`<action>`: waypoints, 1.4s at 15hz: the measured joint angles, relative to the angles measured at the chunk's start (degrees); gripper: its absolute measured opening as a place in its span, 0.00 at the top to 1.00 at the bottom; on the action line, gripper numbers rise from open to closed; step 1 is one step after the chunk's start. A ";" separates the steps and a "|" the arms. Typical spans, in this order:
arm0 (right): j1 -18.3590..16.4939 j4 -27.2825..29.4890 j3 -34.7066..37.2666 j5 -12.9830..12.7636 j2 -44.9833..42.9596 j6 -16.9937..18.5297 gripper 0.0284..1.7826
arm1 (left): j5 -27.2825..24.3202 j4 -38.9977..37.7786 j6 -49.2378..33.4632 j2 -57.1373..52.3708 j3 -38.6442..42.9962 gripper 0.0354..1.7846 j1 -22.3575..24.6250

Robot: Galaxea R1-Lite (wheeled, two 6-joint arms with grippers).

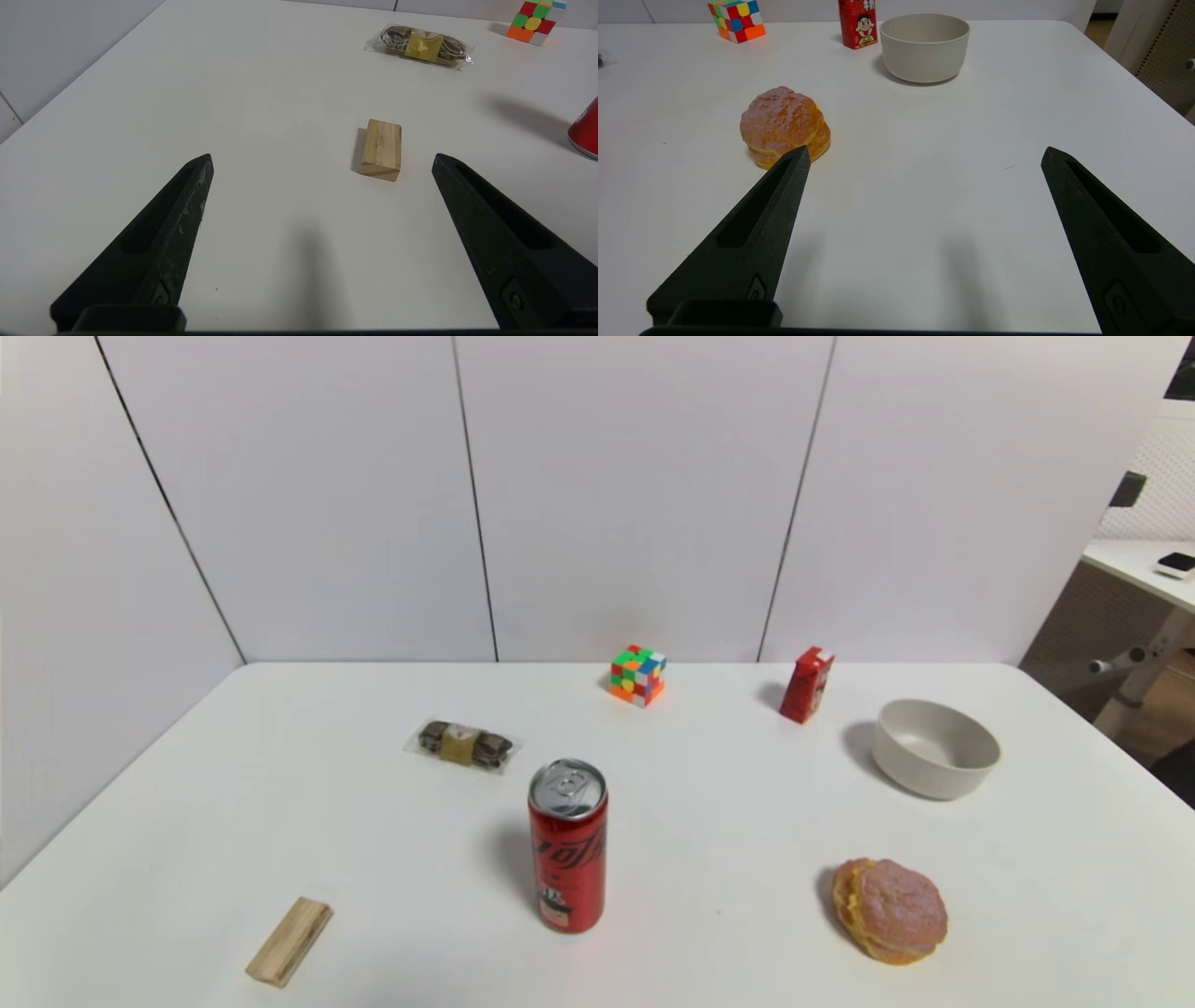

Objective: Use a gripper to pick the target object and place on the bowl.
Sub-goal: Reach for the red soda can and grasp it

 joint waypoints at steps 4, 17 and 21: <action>0.00 0.23 -0.77 0.51 0.29 -0.13 0.04 | 0.00 0.00 0.00 0.00 0.00 0.06 -0.02; 6.42 -0.22 -58.38 13.85 43.64 -0.68 0.04 | 0.00 0.00 0.00 0.00 0.00 0.06 0.00; 18.43 -0.68 -74.62 17.38 62.20 -1.80 0.04 | 0.00 0.00 0.01 0.00 0.00 0.06 -0.02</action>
